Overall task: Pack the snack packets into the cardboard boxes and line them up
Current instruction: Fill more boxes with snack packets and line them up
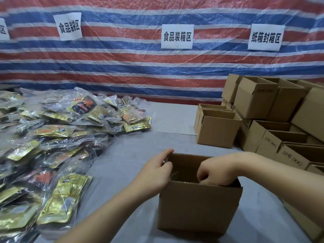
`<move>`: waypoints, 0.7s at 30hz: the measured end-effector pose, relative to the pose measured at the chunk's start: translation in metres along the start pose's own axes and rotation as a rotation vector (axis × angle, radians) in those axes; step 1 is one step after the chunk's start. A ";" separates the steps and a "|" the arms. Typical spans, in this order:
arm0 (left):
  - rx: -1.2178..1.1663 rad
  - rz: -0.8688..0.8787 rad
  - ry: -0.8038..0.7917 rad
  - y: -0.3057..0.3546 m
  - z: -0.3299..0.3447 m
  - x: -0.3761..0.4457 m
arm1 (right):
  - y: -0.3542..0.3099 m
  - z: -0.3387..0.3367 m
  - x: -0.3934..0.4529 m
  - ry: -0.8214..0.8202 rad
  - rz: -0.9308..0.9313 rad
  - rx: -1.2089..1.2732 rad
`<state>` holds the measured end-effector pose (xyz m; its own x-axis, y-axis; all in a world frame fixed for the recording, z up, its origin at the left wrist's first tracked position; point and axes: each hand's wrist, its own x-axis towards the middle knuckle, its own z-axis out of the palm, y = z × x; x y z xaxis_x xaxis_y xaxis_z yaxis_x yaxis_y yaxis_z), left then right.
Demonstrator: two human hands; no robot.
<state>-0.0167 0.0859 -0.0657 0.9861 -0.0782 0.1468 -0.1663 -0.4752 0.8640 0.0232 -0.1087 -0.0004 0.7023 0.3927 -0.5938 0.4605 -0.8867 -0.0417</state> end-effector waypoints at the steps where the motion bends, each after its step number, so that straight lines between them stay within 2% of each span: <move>1: 0.006 0.001 -0.001 0.000 0.001 0.000 | 0.004 0.003 -0.001 0.044 -0.024 0.021; 9: -0.105 -0.052 -0.032 0.007 -0.004 -0.002 | 0.001 -0.003 0.001 0.343 -0.169 0.131; 11: -0.135 -0.079 -0.024 0.002 -0.016 0.005 | -0.002 -0.011 0.002 0.473 -0.215 0.198; 13: -0.074 -0.106 0.081 -0.009 -0.037 0.026 | -0.002 -0.016 0.006 0.650 -0.245 0.277; 16: 0.258 -0.146 0.259 -0.035 -0.085 0.066 | 0.002 -0.022 0.017 0.853 -0.231 0.316; 18: 0.585 -0.194 0.292 -0.057 -0.123 0.091 | 0.008 -0.026 0.026 0.854 -0.199 0.315; 21: 1.017 -0.353 0.245 -0.094 -0.176 0.111 | 0.018 -0.031 0.037 0.789 -0.142 0.333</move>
<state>0.1084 0.2758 -0.0459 0.9319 0.3263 0.1587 0.3147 -0.9445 0.0937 0.0741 -0.1027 0.0014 0.8781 0.4509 0.1603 0.4765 -0.7932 -0.3792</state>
